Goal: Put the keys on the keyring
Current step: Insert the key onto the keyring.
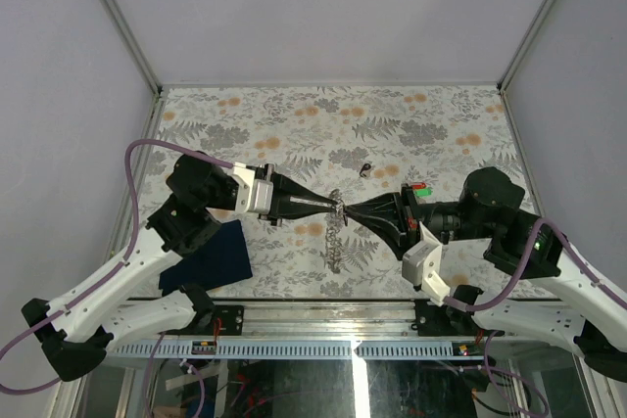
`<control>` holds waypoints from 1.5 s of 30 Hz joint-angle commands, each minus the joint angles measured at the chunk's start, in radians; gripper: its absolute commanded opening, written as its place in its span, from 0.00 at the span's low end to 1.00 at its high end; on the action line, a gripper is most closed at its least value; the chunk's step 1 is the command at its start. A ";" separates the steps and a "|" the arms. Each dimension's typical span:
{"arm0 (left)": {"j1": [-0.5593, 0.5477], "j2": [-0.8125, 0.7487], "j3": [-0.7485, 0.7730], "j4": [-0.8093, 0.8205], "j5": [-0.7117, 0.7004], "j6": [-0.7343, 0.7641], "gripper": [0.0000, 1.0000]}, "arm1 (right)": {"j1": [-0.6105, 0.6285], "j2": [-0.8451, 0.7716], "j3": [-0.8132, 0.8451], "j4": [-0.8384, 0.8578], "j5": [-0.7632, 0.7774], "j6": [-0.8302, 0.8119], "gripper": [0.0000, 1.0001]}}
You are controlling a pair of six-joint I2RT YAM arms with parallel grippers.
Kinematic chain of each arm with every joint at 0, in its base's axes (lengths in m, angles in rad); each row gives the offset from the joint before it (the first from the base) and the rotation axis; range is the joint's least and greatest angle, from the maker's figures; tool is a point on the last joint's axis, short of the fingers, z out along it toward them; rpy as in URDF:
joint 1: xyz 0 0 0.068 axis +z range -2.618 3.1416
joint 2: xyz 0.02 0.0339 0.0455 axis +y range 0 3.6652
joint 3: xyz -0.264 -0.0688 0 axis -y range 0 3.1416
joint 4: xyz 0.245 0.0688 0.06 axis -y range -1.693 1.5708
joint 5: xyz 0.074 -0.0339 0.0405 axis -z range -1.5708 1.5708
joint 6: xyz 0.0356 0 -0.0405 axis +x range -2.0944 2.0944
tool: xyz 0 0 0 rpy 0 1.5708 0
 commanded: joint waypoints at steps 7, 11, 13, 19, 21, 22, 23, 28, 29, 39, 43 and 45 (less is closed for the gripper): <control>0.001 0.009 0.032 0.007 0.007 0.032 0.15 | 0.007 0.001 0.016 0.031 0.053 0.078 0.00; 0.002 -0.002 0.024 0.013 0.006 0.032 0.19 | 0.007 0.006 0.024 0.031 0.086 0.138 0.00; 0.002 -0.013 0.018 0.020 -0.010 0.027 0.21 | 0.007 0.008 0.031 0.028 0.107 0.189 0.00; 0.002 -0.060 -0.025 0.088 -0.169 -0.065 0.25 | 0.007 0.020 0.052 0.014 0.185 0.375 0.00; 0.000 -0.074 -0.041 0.101 -0.234 -0.100 0.25 | 0.007 0.026 0.061 0.005 0.208 0.444 0.00; 0.002 -0.082 -0.047 0.106 -0.260 -0.116 0.25 | 0.007 0.028 0.062 0.006 0.215 0.477 0.00; 0.002 -0.088 -0.053 0.109 -0.286 -0.131 0.25 | 0.007 0.030 0.062 0.007 0.221 0.513 0.00; 0.001 -0.115 -0.083 0.098 -0.385 -0.197 0.22 | 0.008 0.034 0.043 0.026 0.218 0.665 0.00; 0.002 -0.120 -0.086 0.088 -0.397 -0.204 0.20 | 0.007 0.030 0.027 0.042 0.213 0.688 0.00; 0.002 -0.140 -0.112 -0.011 -0.372 -0.199 0.16 | 0.006 -0.017 -0.064 0.147 0.205 0.745 0.00; 0.001 -0.123 -0.113 -0.047 -0.287 -0.183 0.18 | 0.006 -0.025 -0.071 0.154 0.188 0.728 0.00; 0.001 -0.129 -0.135 -0.047 -0.268 -0.179 0.19 | 0.007 -0.030 -0.083 0.173 0.167 0.730 0.00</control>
